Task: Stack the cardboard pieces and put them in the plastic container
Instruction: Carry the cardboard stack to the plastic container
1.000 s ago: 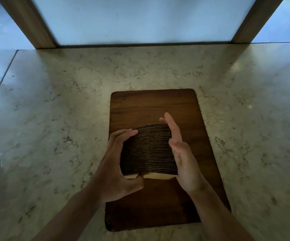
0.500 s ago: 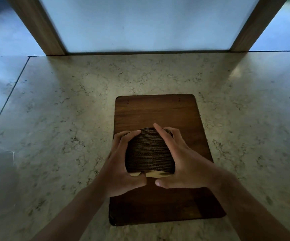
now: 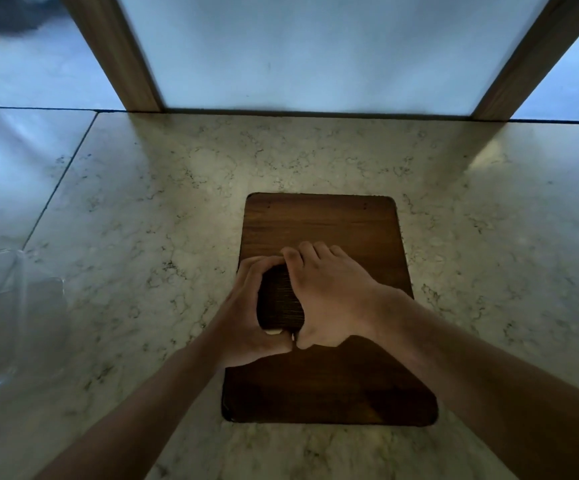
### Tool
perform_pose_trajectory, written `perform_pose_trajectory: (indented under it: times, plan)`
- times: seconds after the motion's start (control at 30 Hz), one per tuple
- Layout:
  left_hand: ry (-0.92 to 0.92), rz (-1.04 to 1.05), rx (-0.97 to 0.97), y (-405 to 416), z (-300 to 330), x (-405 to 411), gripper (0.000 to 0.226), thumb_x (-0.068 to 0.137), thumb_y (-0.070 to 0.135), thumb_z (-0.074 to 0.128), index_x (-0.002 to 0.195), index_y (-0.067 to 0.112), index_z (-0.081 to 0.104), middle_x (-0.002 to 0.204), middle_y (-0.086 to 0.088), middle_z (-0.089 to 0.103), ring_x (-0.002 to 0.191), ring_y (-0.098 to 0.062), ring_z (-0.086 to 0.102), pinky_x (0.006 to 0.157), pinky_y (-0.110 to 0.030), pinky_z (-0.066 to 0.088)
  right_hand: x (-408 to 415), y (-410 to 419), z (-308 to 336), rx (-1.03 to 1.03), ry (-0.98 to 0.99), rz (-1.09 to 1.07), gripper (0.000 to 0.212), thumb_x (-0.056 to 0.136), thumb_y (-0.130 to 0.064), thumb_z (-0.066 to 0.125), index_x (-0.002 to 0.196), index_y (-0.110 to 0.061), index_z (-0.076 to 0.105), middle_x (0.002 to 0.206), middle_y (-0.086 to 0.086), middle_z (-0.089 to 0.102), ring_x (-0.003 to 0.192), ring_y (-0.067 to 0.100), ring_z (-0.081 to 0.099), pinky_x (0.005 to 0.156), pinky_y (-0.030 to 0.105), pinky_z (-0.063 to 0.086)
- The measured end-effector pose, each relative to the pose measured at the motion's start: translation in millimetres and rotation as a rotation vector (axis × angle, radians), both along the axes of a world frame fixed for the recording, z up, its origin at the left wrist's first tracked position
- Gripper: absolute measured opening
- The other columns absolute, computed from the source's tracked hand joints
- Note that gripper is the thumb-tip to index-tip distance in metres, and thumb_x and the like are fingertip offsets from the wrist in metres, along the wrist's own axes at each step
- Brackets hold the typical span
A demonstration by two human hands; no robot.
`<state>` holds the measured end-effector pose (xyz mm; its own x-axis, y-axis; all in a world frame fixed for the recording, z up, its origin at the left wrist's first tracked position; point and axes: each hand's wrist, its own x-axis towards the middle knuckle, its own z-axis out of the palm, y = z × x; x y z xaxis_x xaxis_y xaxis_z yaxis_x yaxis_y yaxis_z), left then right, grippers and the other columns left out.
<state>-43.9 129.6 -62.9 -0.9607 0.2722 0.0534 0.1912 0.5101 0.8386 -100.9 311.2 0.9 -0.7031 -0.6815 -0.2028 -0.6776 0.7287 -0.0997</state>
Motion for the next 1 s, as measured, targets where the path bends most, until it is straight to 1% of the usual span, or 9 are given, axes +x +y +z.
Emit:
perform_pose_trajectory:
  times: [0.13, 0.2, 0.27, 0.37, 0.57, 0.7, 0.77, 0.83, 1.0]
  plan:
    - [-0.053, 0.046, -0.018, 3, 5, 2, 0.110, 0.055, 0.046, 0.087, 0.146, 0.041, 0.026, 0.142, 0.002, 0.040, 0.125, -0.013, 0.051, 0.097, -0.043, 0.057, -7, -6, 2, 0.041, -0.058, 0.037, 0.124, 0.050, -0.068, 0.081, 0.147, -0.011, 0.028, 0.132, 0.010, 0.049, 0.119, 0.028, 0.049, 0.106, 0.044, 0.041]
    - [-0.121, 0.060, -0.035, 3, 5, 5, 0.128, 0.056, 0.045, 0.089, 0.156, 0.042, 0.009, 0.151, -0.004, 0.039, 0.130, -0.020, 0.053, 0.100, -0.048, 0.057, -3, -7, 3, 0.050, -0.043, 0.037, 0.118, 0.049, -0.066, 0.083, 0.142, -0.010, 0.034, 0.127, 0.010, 0.051, 0.114, 0.027, 0.051, 0.103, 0.043, 0.043]
    - [-0.204, 0.078, -0.057, 3, 10, 7, 0.147, 0.057, 0.047, 0.092, 0.158, 0.049, -0.015, 0.161, -0.005, 0.034, 0.140, -0.023, 0.048, 0.109, -0.051, 0.052, 0, -9, 5, 0.055, -0.035, 0.025, 0.116, 0.049, -0.066, 0.084, 0.139, -0.009, 0.037, 0.124, 0.010, 0.052, 0.111, 0.027, 0.052, 0.102, 0.043, 0.045]
    - [-0.242, 0.101, -0.146, 6, 22, 11, 0.155, 0.059, 0.051, 0.093, 0.158, 0.043, -0.025, 0.170, -0.005, 0.022, 0.153, -0.025, 0.031, 0.119, -0.057, 0.039, 5, -12, 9, 0.039, -0.072, -0.017, 0.118, 0.050, -0.066, 0.085, 0.141, -0.008, 0.038, 0.127, 0.011, 0.053, 0.114, 0.029, 0.053, 0.105, 0.045, 0.044]
    - [-0.298, 0.277, -0.211, -12, 52, 36, 0.139, 0.073, 0.043, 0.088, 0.160, 0.039, -0.021, 0.174, -0.007, 0.005, 0.159, -0.032, 0.009, 0.125, -0.062, 0.022, 5, -3, 34, -0.149, -0.382, -0.316, 0.117, 0.048, -0.067, 0.082, 0.142, -0.014, 0.037, 0.129, 0.007, 0.054, 0.117, 0.027, 0.054, 0.097, 0.042, 0.052]
    - [-0.352, 0.482, -0.053, -39, 77, 52, 0.122, 0.071, 0.079, 0.064, 0.162, 0.044, -0.009, 0.175, -0.005, 0.008, 0.158, -0.035, 0.012, 0.123, -0.064, 0.022, 10, -12, 54, -0.485, -0.822, -0.559, 0.060, 0.059, -0.048, 0.089, 0.106, -0.027, 0.057, 0.100, -0.005, 0.068, 0.097, 0.016, 0.068, 0.066, 0.028, 0.059]
    - [-0.370, 0.596, 0.040, -55, 92, 57, 0.128, 0.062, 0.095, 0.054, 0.164, 0.041, -0.003, 0.174, -0.007, 0.012, 0.158, -0.035, 0.014, 0.122, -0.067, 0.023, 19, -27, 66, -0.633, -1.040, -0.669, 0.053, 0.063, -0.046, 0.089, 0.106, -0.025, 0.064, 0.100, 0.000, 0.071, 0.096, 0.021, 0.070, 0.074, 0.035, 0.059]
    - [-0.350, 0.680, 0.119, -77, 103, 62, 0.123, 0.066, 0.094, 0.050, 0.165, 0.037, 0.004, 0.174, -0.007, 0.016, 0.159, -0.032, 0.014, 0.123, -0.066, 0.022, 28, -48, 73, -0.791, -1.279, -0.802, 0.062, 0.069, -0.042, 0.087, 0.119, -0.012, 0.064, 0.110, 0.009, 0.074, 0.103, 0.027, 0.071, 0.090, 0.043, 0.058]
    - [-0.239, 0.731, 0.131, -159, 132, 87, 0.093, 0.090, 0.075, 0.034, 0.162, 0.017, 0.028, 0.168, -0.014, 0.031, 0.148, -0.017, 0.031, 0.120, -0.037, 0.025, 60, -128, 90, -1.020, -1.555, -0.854, 0.041, 0.081, -0.027, 0.080, 0.113, -0.006, 0.064, 0.121, 0.018, 0.069, 0.115, 0.032, 0.065, 0.097, 0.041, 0.053]
